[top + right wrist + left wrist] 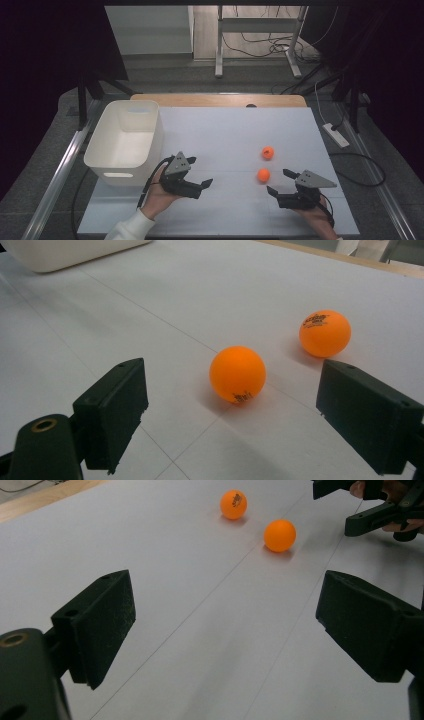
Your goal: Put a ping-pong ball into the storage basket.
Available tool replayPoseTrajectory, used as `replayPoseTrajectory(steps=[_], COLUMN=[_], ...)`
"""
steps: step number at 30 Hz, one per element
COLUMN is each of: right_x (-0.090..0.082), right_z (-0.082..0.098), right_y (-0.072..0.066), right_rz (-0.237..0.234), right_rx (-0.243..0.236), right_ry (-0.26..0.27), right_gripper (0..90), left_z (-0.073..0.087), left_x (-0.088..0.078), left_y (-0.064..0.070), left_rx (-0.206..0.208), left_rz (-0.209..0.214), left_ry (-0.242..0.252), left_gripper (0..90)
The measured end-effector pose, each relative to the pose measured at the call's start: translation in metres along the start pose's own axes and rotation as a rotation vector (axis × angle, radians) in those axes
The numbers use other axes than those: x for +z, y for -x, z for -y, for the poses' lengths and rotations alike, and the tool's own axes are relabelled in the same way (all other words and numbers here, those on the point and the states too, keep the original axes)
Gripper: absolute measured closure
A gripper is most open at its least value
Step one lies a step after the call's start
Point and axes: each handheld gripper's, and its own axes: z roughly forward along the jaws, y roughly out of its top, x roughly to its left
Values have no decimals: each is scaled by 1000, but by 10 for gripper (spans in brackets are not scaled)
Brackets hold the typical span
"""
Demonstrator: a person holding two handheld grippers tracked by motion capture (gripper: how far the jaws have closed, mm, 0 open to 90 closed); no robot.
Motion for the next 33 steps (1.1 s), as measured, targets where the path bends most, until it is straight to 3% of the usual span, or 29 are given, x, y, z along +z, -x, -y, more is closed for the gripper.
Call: replayPoseTrajectory(steps=[33], right_x=[4], right_z=[-1], right_y=[0], right_rz=[-12], right_rx=[-14], right_ry=[-6], right_gripper=[137], left_z=[-15], left_x=[26], left_y=[10], left_rx=[32], left_rz=[46], left_ry=[-29], left_gripper=[96])
